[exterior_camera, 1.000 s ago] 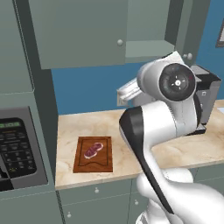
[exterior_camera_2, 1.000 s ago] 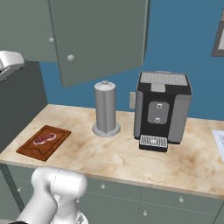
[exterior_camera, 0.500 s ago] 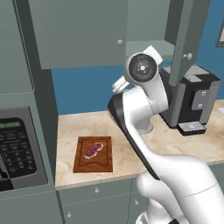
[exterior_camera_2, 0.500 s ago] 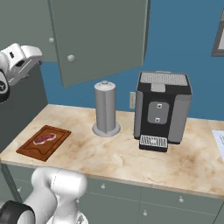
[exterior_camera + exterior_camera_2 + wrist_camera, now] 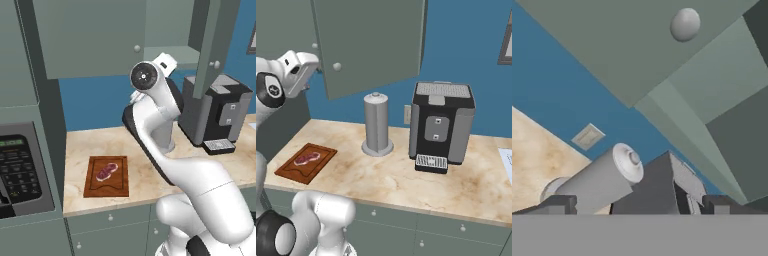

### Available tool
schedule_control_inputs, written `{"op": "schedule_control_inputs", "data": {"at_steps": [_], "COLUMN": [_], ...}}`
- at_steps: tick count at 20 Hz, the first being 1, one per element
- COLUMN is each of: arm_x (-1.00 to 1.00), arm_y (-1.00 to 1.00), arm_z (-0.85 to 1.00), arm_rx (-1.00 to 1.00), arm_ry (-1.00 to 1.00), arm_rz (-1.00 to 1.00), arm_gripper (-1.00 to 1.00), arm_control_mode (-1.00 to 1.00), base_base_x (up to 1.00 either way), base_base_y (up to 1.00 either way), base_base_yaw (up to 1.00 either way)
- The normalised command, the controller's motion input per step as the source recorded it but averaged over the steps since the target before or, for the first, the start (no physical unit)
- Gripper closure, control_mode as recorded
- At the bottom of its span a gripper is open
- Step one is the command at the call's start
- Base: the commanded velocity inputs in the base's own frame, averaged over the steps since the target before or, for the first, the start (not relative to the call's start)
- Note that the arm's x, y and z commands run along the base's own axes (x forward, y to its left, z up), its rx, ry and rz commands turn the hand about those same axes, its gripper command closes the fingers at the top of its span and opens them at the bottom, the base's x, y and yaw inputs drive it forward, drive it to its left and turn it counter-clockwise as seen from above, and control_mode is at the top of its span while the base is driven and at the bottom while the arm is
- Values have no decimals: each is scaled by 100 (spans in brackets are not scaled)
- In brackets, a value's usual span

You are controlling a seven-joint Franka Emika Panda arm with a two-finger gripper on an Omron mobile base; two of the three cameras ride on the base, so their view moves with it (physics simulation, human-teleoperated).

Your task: Open the cabinet, retrieve the rolling pin, and place it next to the meat on the cutting board to prepare for tenderizing.

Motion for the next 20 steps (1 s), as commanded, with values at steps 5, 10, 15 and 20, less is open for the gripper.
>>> {"op": "schedule_control_inputs", "data": {"at_steps": [5, 10, 15, 20], "arm_x": [31, 0, -21, -68], "arm_y": [-37, -49, -56, -65], "arm_z": [-3, 0, 0, 0], "arm_rx": [-9, -6, -2, 0], "arm_ry": [4, 1, 0, -3], "arm_rz": [-15, -17, -19, -22], "arm_gripper": [-100, -100, -100, -100], "arm_control_mode": [-100, -100, -100, -100], "base_base_x": [0, 0, 0, 0], "base_base_y": [0, 0, 0, 0], "base_base_yaw": [0, 0, 0, 0]}}
